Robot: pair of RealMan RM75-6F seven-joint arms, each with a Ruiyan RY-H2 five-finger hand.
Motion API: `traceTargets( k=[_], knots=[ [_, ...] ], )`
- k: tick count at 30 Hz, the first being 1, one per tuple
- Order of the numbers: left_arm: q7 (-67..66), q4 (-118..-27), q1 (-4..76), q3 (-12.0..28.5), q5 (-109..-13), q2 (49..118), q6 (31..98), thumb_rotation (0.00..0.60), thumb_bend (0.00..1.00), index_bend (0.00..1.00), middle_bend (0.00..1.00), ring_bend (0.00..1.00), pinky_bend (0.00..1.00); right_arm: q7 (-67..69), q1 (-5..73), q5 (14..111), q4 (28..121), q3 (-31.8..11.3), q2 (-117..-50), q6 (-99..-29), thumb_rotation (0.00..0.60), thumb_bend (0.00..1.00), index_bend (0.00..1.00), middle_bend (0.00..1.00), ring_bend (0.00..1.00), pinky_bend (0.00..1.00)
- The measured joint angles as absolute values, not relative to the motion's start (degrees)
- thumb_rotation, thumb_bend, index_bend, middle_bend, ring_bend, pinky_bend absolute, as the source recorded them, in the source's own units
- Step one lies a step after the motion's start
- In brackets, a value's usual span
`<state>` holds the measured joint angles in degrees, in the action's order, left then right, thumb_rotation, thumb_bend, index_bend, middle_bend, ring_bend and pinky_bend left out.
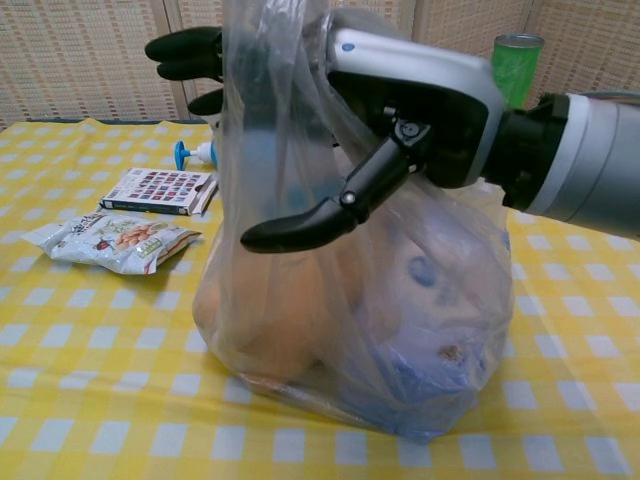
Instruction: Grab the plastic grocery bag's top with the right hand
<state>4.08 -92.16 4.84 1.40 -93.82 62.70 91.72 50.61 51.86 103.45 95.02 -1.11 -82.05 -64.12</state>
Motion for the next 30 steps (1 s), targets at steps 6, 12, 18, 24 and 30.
traceTargets(
  k=[6, 12, 18, 24, 30],
  knots=[
    [4.24, -92.10, 4.77, 1.42, -93.86, 62.66, 91.90, 0.600, 0.22, 0.00, 0.05, 0.06, 0.00, 58.68, 53.26, 103.22, 94.28, -0.87, -82.30, -64.70, 0.600, 0.23, 0.00, 0.00, 0.00, 0.00],
    [4.28, -92.04, 4.82, 1.49, -93.67, 62.67, 91.72, 0.600, 0.22, 0.00, 0.05, 0.06, 0.00, 62.65, 54.61, 103.11, 92.70, -0.74, -82.51, -65.40, 0.600, 0.24, 0.00, 0.00, 0.00, 0.00],
    [4.28, -92.00, 4.81, 1.54, -93.56, 62.69, 91.72, 0.600, 0.22, 0.00, 0.05, 0.06, 0.00, 62.12, 55.16, 103.41, 92.00, -0.68, -82.76, -65.72, 0.600, 0.23, 0.00, 0.00, 0.01, 0.00],
    [4.29, -92.02, 4.70, 1.53, -93.59, 62.63, 91.88, 0.600, 0.22, 0.00, 0.05, 0.06, 0.00, 58.40, 54.90, 103.49, 92.05, -0.80, -82.88, -66.53, 0.600, 0.24, 0.00, 0.00, 0.01, 0.00],
    [4.25, -92.06, 4.67, 1.42, -93.86, 62.62, 91.96, 0.600, 0.22, 0.00, 0.05, 0.06, 0.00, 51.91, 54.24, 103.69, 92.92, -0.66, -83.09, -67.06, 0.600, 0.23, 0.00, 0.00, 0.01, 0.00]
  ],
)
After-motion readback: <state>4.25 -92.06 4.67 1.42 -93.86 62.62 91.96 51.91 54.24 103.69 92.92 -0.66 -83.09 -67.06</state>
